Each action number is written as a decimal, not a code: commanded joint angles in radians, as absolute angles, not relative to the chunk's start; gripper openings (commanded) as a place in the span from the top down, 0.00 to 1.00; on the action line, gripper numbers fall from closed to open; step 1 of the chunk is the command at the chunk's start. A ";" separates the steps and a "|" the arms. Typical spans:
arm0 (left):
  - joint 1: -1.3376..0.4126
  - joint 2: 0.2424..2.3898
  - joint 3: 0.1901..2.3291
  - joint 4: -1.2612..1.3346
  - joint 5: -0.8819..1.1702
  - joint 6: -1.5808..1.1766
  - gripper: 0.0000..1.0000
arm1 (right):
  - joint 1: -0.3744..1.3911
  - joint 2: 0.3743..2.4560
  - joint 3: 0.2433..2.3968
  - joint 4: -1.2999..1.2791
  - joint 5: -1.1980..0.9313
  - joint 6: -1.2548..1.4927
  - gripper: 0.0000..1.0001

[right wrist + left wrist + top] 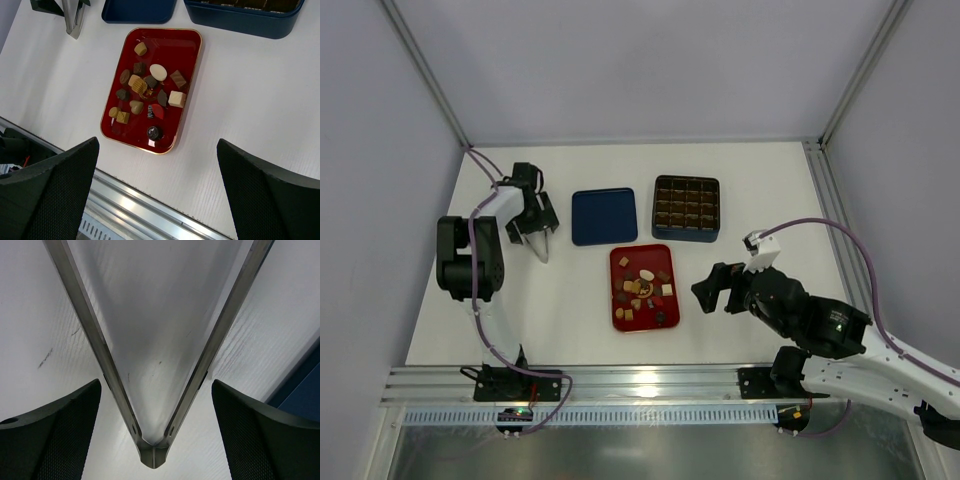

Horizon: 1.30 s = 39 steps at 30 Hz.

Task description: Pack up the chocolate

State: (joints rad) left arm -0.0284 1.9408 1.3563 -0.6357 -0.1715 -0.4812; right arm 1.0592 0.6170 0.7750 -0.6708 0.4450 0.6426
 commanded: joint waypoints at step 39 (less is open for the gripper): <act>-0.094 1.573 1.339 -0.762 -0.126 -0.480 0.49 | 1.065 0.661 0.712 -0.554 0.448 0.692 0.00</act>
